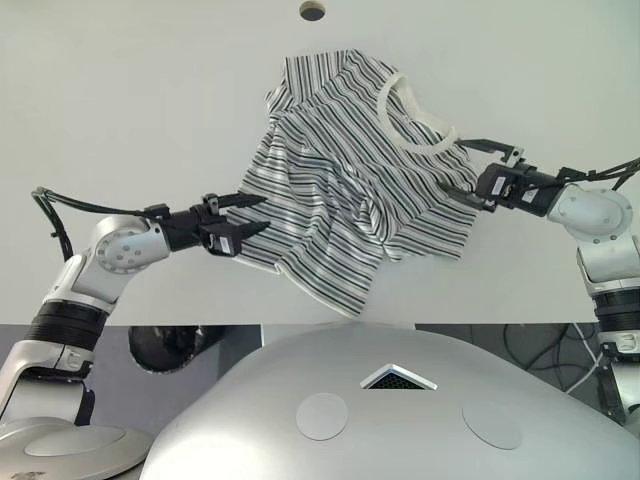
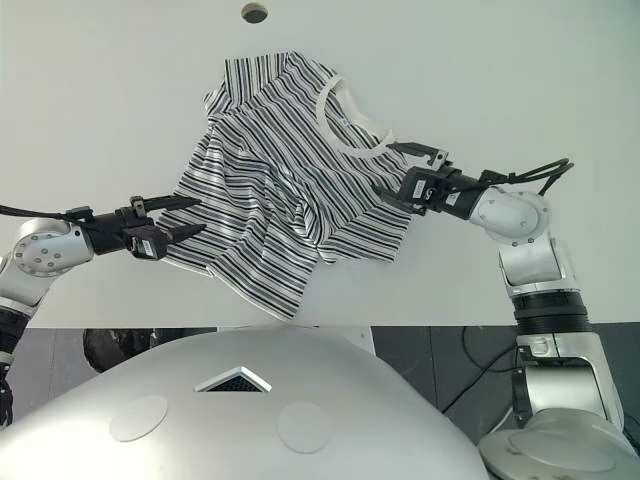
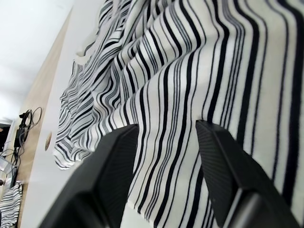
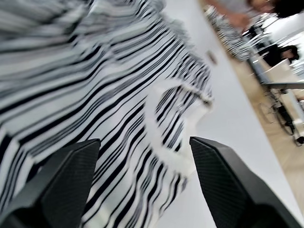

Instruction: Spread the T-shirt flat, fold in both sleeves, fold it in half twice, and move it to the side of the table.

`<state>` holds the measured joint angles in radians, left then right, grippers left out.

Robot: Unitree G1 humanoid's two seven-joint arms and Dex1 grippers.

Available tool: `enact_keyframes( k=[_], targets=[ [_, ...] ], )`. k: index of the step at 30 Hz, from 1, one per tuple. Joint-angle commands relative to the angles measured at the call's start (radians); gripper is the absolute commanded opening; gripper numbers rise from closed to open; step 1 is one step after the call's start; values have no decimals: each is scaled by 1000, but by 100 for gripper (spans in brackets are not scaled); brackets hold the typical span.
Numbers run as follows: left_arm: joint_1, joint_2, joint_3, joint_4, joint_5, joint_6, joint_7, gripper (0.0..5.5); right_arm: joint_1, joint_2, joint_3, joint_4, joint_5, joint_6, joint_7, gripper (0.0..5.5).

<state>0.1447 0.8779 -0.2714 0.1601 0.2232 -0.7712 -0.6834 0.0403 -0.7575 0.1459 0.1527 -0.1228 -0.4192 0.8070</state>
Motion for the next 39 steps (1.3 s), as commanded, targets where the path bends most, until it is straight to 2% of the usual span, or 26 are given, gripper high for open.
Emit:
enact_keyframes(
  k=[1,7,13,16,20,23,26,30,33,35,37,39],
  targets=[
    [46,57,-86,116,203,35,-36,227,-59,-61,44,84,-49,-19,71,352],
    [94,113,-126,84,190,36,-80,227,-375,-37,147,430,-198,-100,57,352],
    [128,100,-112,-98,-50,129,-103,227,-800,131,324,901,-453,-163,-170,352],
    [127,68,-78,-205,-186,214,-97,227,-907,180,406,1046,-565,-148,-299,352],
    [112,-39,-58,-414,-385,402,-74,227,-995,277,450,1145,-620,-118,-439,352],
    [100,-121,-49,-532,-488,549,-35,227,-1036,327,492,1179,-666,-81,-496,352],
    [123,-152,-54,-650,-568,662,-33,227,-1062,337,522,1201,-704,-49,-538,352],
    [134,-168,-45,-789,-687,772,-49,227,-1062,314,448,1193,-627,-104,-532,352],
    [62,-225,61,-751,-702,766,10,227,-1029,215,304,1125,-469,-244,-478,352],
    [-51,-298,145,-643,-643,742,110,227,-952,132,257,1030,-401,-333,-431,352],
    [-181,-321,165,-459,-426,635,211,227,-806,43,203,836,-306,-378,-366,352],
    [-306,-313,109,-233,-153,494,320,227,-570,-48,133,521,-147,-337,-291,352]
  ],
)
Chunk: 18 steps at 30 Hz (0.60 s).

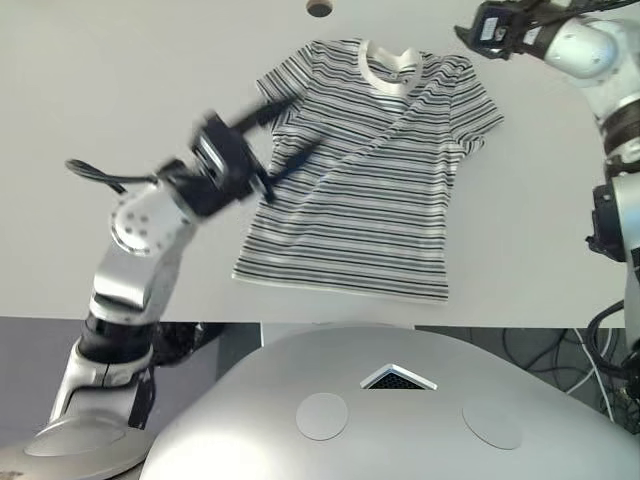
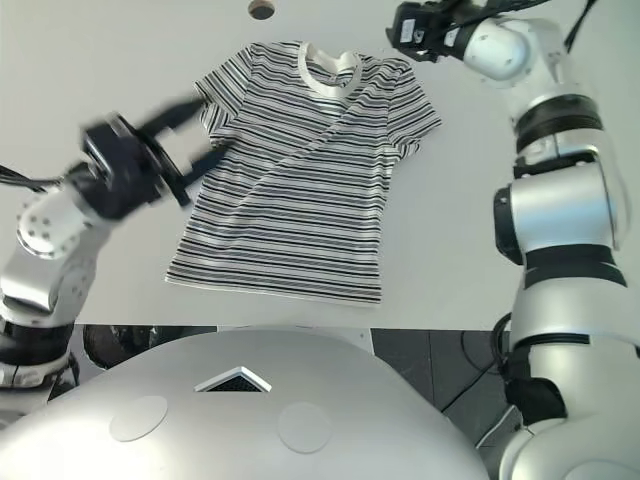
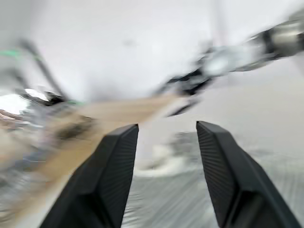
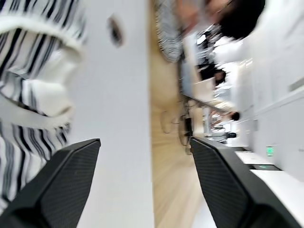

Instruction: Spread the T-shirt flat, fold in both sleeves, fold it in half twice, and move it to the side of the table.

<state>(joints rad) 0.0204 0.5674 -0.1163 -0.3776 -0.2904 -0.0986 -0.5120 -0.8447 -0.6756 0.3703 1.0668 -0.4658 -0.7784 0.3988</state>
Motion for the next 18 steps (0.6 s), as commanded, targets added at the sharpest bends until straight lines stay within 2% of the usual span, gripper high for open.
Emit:
enact_keyframes(
  k=[1,4,6,8,14,18],
  targets=[
    [-234,1,-102,411,505,-247,210,227,458,-169,-122,-580,311,67,157,352],
    [-374,-6,-243,637,796,-381,336,227,827,-272,-151,-1036,627,193,234,352],
    [-474,-22,-325,783,903,-429,376,227,1003,-338,-132,-1204,693,237,272,352],
    [-548,-28,-408,915,1019,-470,433,227,1100,-366,-119,-1305,694,280,306,352],
    [-687,-51,-567,1279,1240,-532,641,227,1147,-358,-79,-1510,692,475,408,352],
    [-729,-78,-652,1464,1320,-531,743,227,1163,-347,-36,-1527,631,544,471,352]
  ],
)
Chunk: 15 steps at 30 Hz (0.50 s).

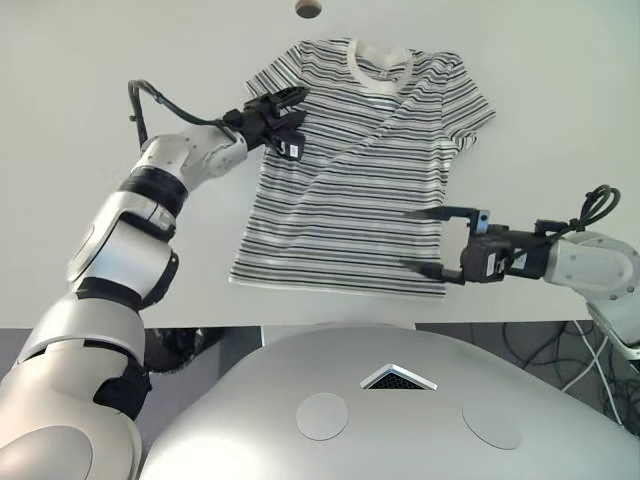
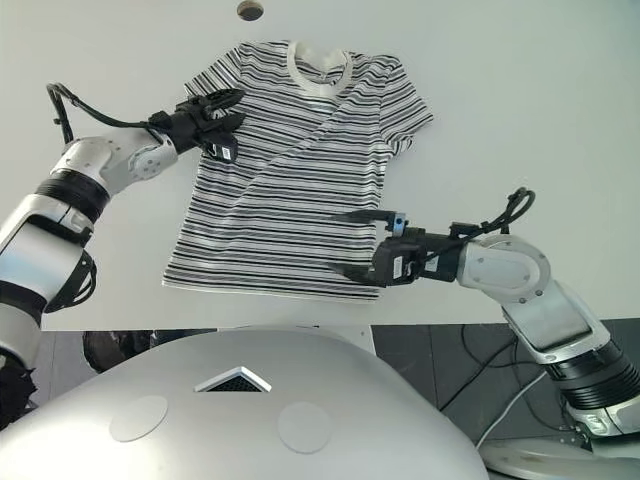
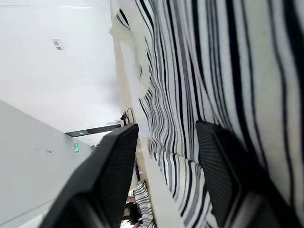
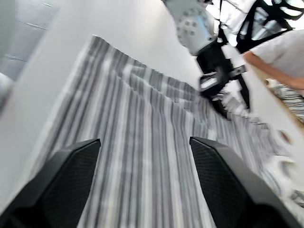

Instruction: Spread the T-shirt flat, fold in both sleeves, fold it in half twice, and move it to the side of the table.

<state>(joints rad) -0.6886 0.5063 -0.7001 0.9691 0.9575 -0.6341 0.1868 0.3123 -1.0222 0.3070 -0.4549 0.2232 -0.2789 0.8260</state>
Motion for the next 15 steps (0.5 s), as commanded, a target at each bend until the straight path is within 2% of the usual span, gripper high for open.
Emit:
enact_keyframes(
  k=[1,9,15],
  targets=[
    [-20,-19,-90,148,88,3,58,227,7,2,33,9,-70,53,57,352],
    [-10,35,-153,213,79,-49,109,227,30,23,30,205,-141,39,116,352],
    [30,113,-139,177,41,-83,77,227,136,-13,0,180,-91,34,160,352]
  ],
)
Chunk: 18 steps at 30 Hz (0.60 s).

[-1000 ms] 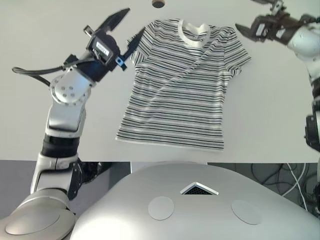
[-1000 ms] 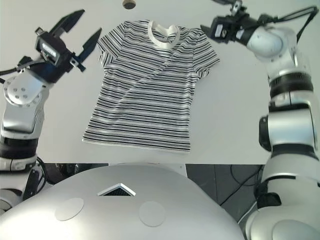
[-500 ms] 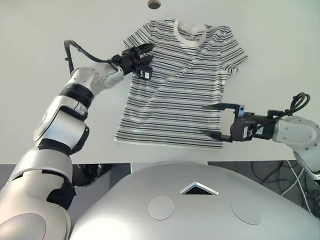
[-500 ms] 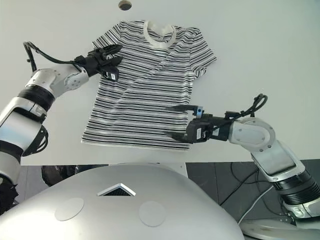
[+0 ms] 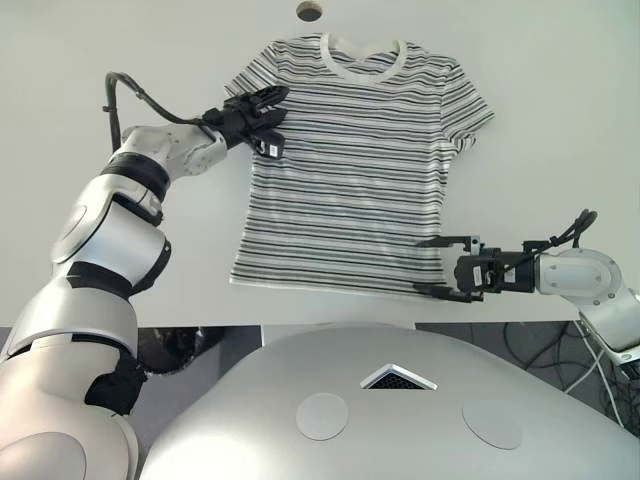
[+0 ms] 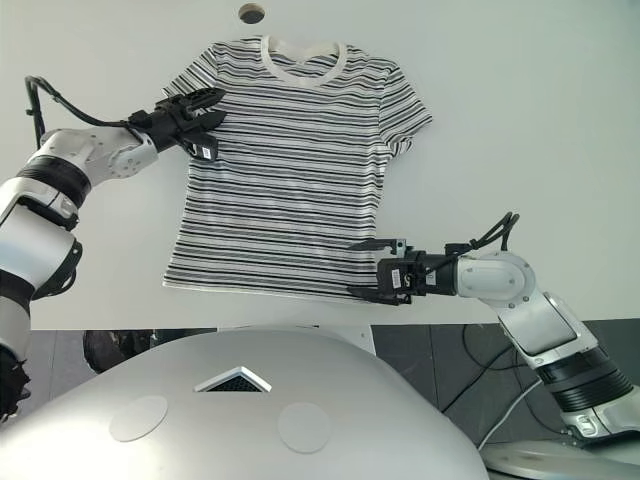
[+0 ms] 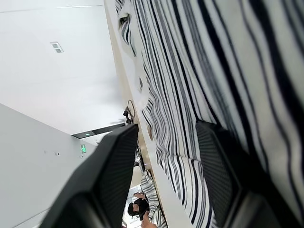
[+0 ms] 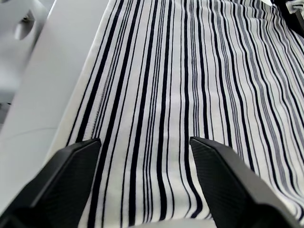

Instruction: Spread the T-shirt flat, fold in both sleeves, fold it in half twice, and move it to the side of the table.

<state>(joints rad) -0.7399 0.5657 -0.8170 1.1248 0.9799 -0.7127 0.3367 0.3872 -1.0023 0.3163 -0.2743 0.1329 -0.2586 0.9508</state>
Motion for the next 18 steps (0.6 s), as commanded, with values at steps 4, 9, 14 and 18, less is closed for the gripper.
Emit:
enact_keyframes(
  k=[4,9,14,18],
  targets=[
    [125,93,13,-22,-44,-34,-106,227,124,-66,-31,-5,25,25,76,352],
    [232,141,82,-173,-193,-115,-260,227,108,-64,-79,-2,40,22,86,352],
    [360,211,165,-393,-400,-138,-474,227,78,-52,-211,-50,206,30,125,352],
    [455,256,268,-615,-587,-77,-606,227,29,-16,-377,-101,560,124,200,352]
  ],
)
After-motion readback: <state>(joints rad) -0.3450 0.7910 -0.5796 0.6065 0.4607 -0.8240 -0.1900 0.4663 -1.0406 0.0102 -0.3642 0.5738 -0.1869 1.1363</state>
